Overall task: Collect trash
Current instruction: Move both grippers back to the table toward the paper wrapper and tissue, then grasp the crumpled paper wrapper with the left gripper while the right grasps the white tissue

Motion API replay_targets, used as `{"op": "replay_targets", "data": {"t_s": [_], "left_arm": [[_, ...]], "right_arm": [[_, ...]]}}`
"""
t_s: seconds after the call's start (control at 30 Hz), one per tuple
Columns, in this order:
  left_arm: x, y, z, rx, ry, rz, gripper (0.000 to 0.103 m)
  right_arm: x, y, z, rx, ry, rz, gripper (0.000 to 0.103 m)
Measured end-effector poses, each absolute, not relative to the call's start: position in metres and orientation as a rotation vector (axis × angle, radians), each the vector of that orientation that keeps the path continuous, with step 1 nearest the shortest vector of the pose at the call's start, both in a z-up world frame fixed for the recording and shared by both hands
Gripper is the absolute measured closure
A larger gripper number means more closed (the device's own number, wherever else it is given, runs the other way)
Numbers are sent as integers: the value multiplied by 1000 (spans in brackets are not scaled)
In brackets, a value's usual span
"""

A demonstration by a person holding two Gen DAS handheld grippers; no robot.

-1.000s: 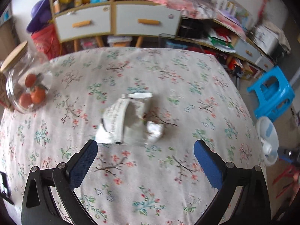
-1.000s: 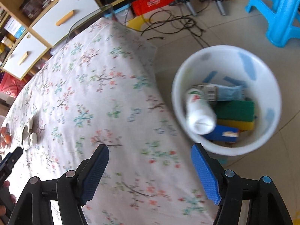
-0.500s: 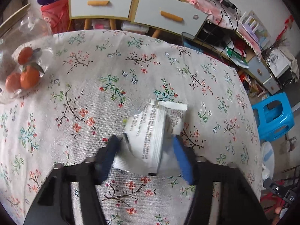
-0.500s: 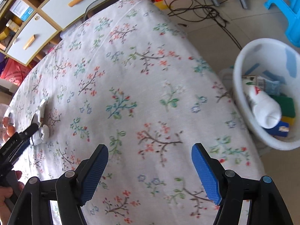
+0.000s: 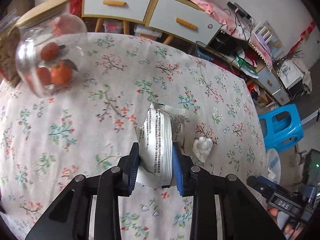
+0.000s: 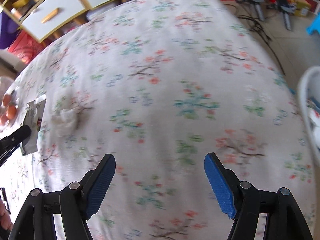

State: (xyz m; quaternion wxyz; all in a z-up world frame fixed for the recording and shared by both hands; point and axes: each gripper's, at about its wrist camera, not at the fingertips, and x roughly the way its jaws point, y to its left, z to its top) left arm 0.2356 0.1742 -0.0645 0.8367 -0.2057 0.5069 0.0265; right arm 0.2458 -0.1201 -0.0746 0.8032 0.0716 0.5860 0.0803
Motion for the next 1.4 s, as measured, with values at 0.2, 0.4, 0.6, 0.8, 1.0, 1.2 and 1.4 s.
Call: {"op": "replay_targets", "data": {"t_s": [0.2, 0.4, 0.6, 0.8, 1.0, 1.2, 1.4], "left_arm": [[203, 203, -49, -447, 1049, 66, 70], [177, 224, -47, -440, 1050, 83, 70], [163, 237, -49, -442, 1059, 96, 70], [158, 243, -49, -449, 1058, 100, 70], [156, 243, -47, -449, 1055, 105, 70], [156, 237, -46, -440, 1054, 104, 70], [153, 233, -36, -446, 1028, 95, 70]], "right_arm": [[253, -74, -83, 130, 1252, 248, 25], [260, -37, -94, 128, 1238, 294, 25], [267, -4, -105, 93, 1213, 326, 25], [262, 27, -107, -66, 1124, 329, 32], [263, 38, -109, -160, 1078, 337, 59], [266, 29, -104, -103, 1097, 358, 78], [262, 14, -90, -37, 1101, 385, 78]]}}
